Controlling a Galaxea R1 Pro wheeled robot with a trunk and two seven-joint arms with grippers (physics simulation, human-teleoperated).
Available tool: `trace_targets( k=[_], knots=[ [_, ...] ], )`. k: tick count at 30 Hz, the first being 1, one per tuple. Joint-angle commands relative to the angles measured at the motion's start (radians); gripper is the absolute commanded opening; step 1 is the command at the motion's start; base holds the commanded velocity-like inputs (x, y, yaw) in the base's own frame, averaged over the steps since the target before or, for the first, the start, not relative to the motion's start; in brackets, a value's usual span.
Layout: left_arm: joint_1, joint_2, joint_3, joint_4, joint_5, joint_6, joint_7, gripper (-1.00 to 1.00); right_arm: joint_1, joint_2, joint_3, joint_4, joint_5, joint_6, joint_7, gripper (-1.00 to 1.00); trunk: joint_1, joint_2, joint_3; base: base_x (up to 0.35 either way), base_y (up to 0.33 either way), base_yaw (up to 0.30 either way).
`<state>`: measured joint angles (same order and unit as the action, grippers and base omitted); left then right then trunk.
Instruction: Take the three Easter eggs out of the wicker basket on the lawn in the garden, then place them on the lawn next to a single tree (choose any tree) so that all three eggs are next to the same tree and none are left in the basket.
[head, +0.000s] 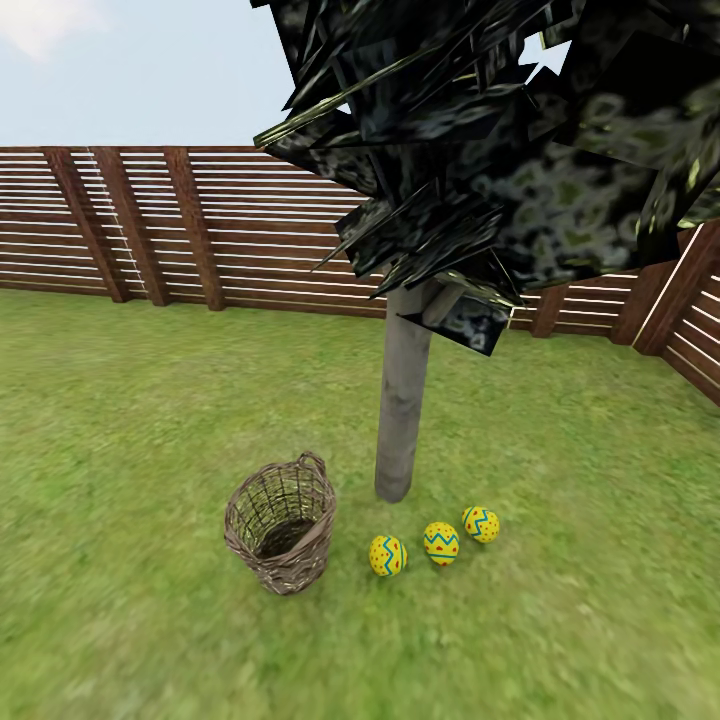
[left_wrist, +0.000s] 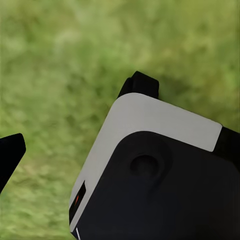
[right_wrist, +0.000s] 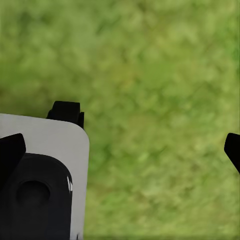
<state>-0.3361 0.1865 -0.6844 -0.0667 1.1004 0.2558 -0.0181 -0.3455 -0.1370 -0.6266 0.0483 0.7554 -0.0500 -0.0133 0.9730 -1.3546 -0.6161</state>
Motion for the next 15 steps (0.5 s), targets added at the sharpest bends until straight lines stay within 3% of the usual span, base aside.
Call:
trace_targets(
  k=[1,15],
  knots=[
    [0.0,0.001,-0.006,-0.001,0.006,0.003,-0.002,1.0,-0.001,-0.001,-0.008,0.004,0.005,-0.005,-0.002,1.0,0.0,0.0,-0.001,0.0,0.0,0.0],
    [-0.001,0.001,-0.006,-0.001,0.006,0.003,-0.002,1.0,-0.001,-0.001,-0.008,0.004,0.005,-0.005,-0.001,1.0,0.0,0.0,-0.001,0.0,0.0,0.0]
  ],
)
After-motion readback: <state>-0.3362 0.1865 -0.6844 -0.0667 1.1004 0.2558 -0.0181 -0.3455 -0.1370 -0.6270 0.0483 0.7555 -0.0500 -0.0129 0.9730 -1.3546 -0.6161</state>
